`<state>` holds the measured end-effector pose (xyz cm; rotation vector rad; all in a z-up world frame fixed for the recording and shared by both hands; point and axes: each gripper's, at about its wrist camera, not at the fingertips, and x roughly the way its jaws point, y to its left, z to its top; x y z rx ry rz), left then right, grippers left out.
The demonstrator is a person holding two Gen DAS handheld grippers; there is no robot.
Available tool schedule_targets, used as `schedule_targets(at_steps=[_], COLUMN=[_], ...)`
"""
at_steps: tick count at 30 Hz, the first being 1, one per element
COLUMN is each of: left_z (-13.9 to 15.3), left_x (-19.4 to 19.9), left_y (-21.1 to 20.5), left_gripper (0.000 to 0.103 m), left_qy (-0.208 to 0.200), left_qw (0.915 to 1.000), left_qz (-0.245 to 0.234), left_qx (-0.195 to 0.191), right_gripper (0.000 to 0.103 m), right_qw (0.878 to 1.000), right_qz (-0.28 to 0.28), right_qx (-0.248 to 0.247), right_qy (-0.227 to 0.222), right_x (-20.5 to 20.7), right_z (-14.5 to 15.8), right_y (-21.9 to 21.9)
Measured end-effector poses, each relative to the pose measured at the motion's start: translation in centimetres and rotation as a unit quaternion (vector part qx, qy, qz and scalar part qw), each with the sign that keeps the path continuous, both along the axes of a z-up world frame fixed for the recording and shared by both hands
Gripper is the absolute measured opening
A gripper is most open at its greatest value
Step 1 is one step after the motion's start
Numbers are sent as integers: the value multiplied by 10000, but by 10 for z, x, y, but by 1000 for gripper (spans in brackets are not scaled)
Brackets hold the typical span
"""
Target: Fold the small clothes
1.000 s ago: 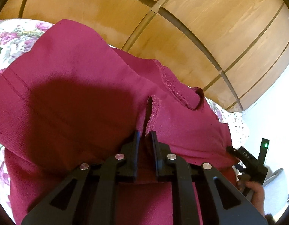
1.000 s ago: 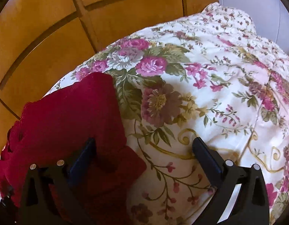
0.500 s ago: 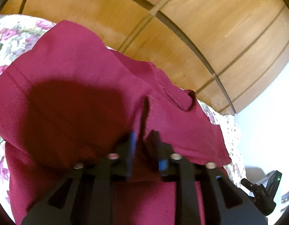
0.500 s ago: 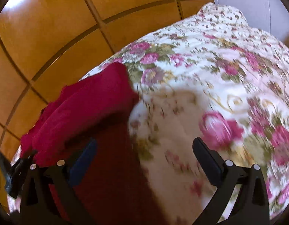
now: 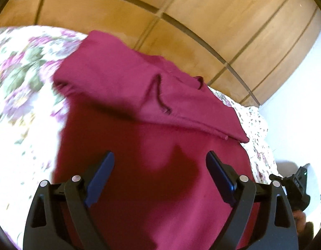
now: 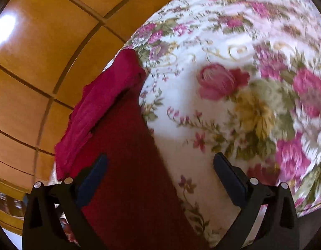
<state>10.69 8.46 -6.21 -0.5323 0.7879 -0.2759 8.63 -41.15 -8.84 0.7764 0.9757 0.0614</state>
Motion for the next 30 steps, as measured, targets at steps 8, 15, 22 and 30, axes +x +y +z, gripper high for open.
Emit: schedule_targets(at_steps=[8,15,22,30], left_z=[-2,-2,-1,-5], left_x=[-33,-59,-84,-91], left_y=[10,11,21,53], left_gripper=[93,95,98,96], left_qy=[-14,-21,-17,345], left_qw=[9997,9986,9972,9975], left_qz=[-154,-377,-510,-617], left_qx=[165,362,550,-81], right_gripper=[101,101,101,101], right_qw=[9998,9977,9975,9948], right_qz=[164,429,671,969], right_qx=[-90,-468,-172,294], right_qy=[-12,-216,-151,-103], right_x=[-16,-24,-35,-46], right_z=[-6,-6,-5,-5], right_y=[3,12,15,19])
